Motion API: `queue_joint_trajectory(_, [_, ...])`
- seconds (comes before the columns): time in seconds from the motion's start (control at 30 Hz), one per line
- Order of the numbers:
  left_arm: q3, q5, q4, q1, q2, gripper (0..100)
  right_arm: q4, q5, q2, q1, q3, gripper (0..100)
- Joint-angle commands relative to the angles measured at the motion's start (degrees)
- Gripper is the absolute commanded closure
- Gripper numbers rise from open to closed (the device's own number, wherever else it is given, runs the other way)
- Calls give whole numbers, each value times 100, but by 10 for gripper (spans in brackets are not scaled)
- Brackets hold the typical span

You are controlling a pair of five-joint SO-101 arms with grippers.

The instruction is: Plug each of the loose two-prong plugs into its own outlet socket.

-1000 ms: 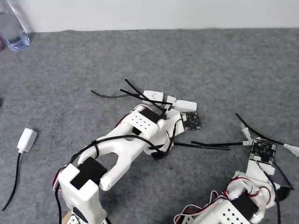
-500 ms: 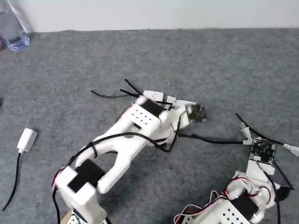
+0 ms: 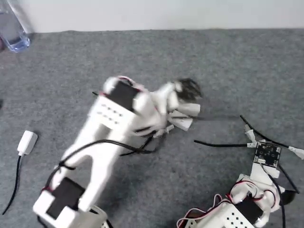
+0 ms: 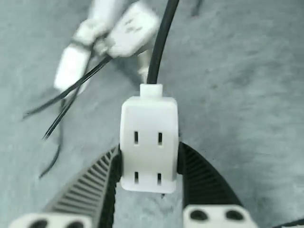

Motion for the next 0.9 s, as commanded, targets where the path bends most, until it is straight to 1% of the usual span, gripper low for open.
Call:
queue_joint_trajectory(0.0, [-215,-440,185,-1099,-527,988,92,53,13,-40,97,623])
queue_joint_trajectory(0.3, [426,-2189,185,-4325,-818,988,92,53,13,-40,97,623])
queue_joint_trajectory(0.5, [725,-3297,26,-6233,-765,988,92,53,13,-40,97,623])
queue_joint_trajectory(0.57, [1068,-3648,-308,-6778,-765,988,92,53,13,-40,97,623])
queue_joint_trajectory(0.67, [1824,-3965,-1116,-7411,-765,988,110,53,13,-40,97,623])
queue_joint_trajectory(0.87, [3574,-4035,-3297,-8290,-765,988,163,53,13,-40,97,623])
